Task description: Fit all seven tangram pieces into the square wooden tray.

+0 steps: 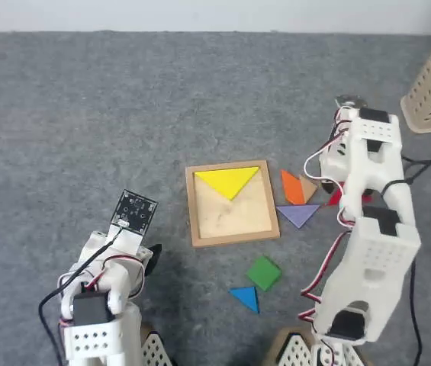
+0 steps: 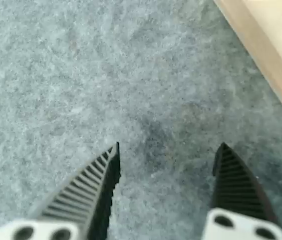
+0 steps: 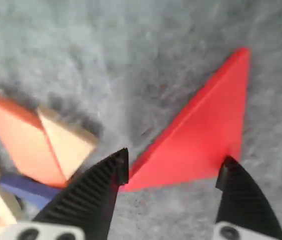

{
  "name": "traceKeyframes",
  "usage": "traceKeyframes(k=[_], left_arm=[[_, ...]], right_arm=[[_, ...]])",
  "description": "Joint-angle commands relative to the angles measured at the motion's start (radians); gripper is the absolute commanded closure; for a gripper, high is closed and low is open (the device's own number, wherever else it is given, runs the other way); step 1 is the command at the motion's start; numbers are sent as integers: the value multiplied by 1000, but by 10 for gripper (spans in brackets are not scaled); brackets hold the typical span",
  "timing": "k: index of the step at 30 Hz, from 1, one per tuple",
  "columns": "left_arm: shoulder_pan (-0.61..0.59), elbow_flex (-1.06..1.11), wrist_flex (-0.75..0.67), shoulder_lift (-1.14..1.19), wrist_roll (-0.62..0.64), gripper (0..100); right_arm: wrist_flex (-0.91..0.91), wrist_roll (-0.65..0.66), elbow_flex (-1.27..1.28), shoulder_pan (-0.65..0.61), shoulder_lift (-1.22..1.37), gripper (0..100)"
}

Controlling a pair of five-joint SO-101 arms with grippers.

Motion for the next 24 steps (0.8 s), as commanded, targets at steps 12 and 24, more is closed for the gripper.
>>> traceKeyframes(k=[12,24], left_arm=[[5,-8,5,-15,-8,720],[5,-8,5,-15,-8,720]], right_arm=[[45,14,-52,45,93,806],[84,15,-140,47,85,995]])
